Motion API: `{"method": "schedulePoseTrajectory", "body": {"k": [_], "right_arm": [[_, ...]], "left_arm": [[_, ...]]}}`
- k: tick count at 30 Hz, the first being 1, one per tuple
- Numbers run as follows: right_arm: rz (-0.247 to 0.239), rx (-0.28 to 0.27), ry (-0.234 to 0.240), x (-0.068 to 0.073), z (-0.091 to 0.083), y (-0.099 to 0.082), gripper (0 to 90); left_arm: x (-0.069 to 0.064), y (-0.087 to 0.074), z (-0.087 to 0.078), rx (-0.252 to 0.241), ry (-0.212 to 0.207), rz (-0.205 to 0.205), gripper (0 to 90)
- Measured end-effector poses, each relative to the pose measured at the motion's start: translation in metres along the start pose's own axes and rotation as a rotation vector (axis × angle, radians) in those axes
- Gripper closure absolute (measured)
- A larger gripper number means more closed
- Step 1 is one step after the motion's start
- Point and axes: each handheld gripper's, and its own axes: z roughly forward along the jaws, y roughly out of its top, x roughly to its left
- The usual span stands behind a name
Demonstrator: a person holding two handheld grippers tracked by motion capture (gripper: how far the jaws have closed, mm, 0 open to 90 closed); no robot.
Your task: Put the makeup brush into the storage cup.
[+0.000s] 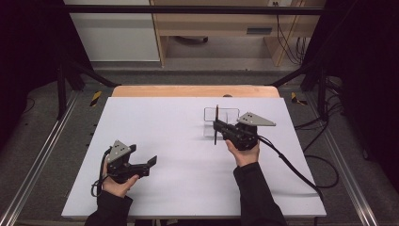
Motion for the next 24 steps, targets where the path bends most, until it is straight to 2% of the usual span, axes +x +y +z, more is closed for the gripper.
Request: {"method": "schedulePoseTrajectory", "body": {"k": [7, 24], "right_arm": [[0.017, -0.021, -0.027, -0.01, 0.002, 0.009, 83.6], [0.024, -0.037, -0.054, -0.02, 0.02, 0.028, 83.6]], "left_arm": [[0.001, -0.001, 0.0, 0.006, 0.003, 0.007, 6.7], [0.003, -0.002, 0.001, 0.016, 0.001, 0.003, 6.6]]}}
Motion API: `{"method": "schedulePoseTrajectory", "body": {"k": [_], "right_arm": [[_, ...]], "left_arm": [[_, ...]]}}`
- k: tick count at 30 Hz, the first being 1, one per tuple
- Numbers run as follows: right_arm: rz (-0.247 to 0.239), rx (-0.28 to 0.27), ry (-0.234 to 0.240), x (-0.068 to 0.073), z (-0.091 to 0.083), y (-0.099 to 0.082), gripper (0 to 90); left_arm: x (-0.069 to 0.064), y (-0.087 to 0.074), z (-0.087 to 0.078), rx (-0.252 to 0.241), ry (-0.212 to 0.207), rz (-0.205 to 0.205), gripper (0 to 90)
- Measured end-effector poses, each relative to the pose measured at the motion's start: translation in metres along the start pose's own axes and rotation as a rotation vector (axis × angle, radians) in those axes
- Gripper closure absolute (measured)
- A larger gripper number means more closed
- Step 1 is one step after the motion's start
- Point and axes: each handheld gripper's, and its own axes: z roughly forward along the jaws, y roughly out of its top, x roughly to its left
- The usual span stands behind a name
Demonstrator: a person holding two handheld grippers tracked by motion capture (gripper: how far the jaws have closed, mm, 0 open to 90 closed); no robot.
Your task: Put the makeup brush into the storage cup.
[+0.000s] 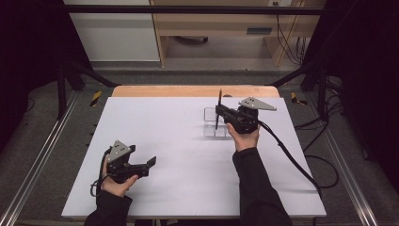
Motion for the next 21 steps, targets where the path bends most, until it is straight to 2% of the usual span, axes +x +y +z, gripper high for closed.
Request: {"method": "schedulePoseTrajectory", "body": {"k": [11, 21], "right_arm": [[-0.005, -0.005, -0.027, -0.005, 0.015, 0.012, 83.6], [-0.02, -0.014, -0.072, -0.008, 0.028, 0.017, 83.7]], "left_arm": [[0.0, 0.0, 0.0, 0.0, -0.001, -0.006, 6.8], [0.0, 0.0, 0.001, 0.004, -0.006, -0.005, 6.7]]}}
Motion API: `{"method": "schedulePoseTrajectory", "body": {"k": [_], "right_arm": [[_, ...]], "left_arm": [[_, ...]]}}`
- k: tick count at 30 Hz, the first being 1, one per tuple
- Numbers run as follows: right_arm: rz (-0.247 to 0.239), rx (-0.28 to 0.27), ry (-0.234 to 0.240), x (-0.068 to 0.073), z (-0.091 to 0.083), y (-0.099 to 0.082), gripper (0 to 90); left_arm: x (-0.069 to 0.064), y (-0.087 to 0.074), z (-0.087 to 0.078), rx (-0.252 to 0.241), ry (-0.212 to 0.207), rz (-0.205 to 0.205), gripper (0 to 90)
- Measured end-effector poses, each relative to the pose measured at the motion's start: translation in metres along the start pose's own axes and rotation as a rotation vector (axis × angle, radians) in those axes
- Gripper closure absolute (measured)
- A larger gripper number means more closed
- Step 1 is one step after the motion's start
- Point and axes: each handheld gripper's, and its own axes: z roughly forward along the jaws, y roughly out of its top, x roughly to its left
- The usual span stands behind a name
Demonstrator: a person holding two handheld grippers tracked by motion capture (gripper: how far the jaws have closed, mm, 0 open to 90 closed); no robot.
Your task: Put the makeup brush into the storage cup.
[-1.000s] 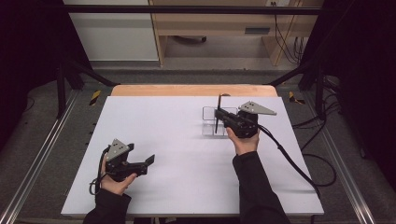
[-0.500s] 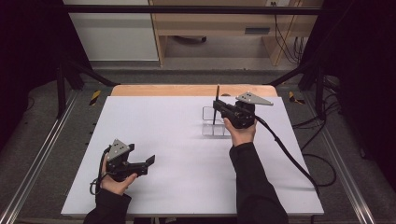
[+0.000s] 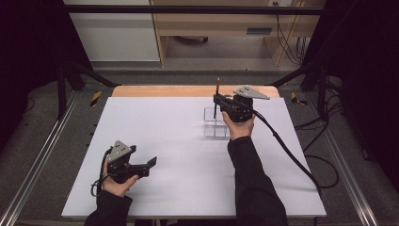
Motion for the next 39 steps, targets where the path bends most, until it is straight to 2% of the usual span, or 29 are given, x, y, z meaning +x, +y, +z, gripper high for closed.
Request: {"method": "schedulePoseTrajectory", "body": {"k": [17, 29, 39], "right_arm": [[0.005, 0.011, -0.047, -0.009, 0.022, -0.004, 83.7], [0.009, 0.029, -0.06, -0.012, 0.034, -0.01, 83.7], [0.017, 0.043, -0.057, -0.008, 0.041, -0.019, 83.7]], "left_arm": [[-0.001, 0.001, -0.001, -0.001, -0.005, 0.011, 6.7], [0.001, 0.002, -0.002, -0.008, -0.008, 0.006, 6.7], [0.001, 0.002, -0.002, -0.006, -0.005, 0.007, 6.7]]}}
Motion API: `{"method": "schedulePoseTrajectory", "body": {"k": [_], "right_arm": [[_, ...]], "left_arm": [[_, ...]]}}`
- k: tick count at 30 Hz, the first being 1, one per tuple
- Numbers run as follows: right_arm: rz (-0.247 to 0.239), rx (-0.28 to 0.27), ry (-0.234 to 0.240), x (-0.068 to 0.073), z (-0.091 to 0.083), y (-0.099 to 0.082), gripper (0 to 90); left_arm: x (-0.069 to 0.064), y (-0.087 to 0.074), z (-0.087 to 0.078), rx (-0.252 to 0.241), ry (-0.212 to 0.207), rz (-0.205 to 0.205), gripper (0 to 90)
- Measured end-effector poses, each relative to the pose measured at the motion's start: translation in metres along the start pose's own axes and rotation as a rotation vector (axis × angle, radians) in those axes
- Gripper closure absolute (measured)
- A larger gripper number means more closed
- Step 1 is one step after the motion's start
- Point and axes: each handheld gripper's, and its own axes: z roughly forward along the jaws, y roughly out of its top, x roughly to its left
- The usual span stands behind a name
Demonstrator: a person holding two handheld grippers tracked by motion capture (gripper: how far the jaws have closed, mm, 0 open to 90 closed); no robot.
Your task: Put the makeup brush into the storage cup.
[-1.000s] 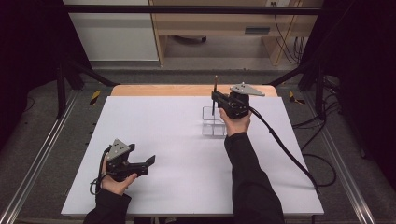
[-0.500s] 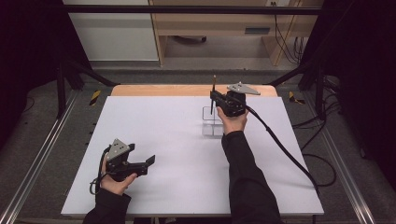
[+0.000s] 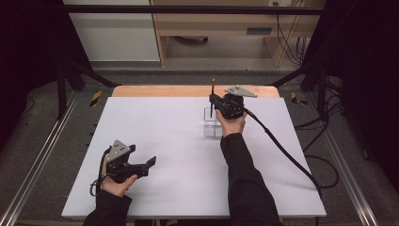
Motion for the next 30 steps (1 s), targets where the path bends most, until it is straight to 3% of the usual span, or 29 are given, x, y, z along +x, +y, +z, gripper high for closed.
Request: {"method": "schedulePoseTrajectory", "body": {"k": [17, 30], "right_arm": [[-0.032, 0.038, -0.014, 0.009, 0.007, -0.02, 83.7], [-0.03, 0.071, -0.024, 0.007, 0.007, -0.035, 83.6]], "left_arm": [[-0.001, 0.0, 0.0, 0.001, 0.001, 0.002, 6.7], [-0.002, 0.0, 0.0, 0.003, 0.002, 0.005, 6.7]]}}
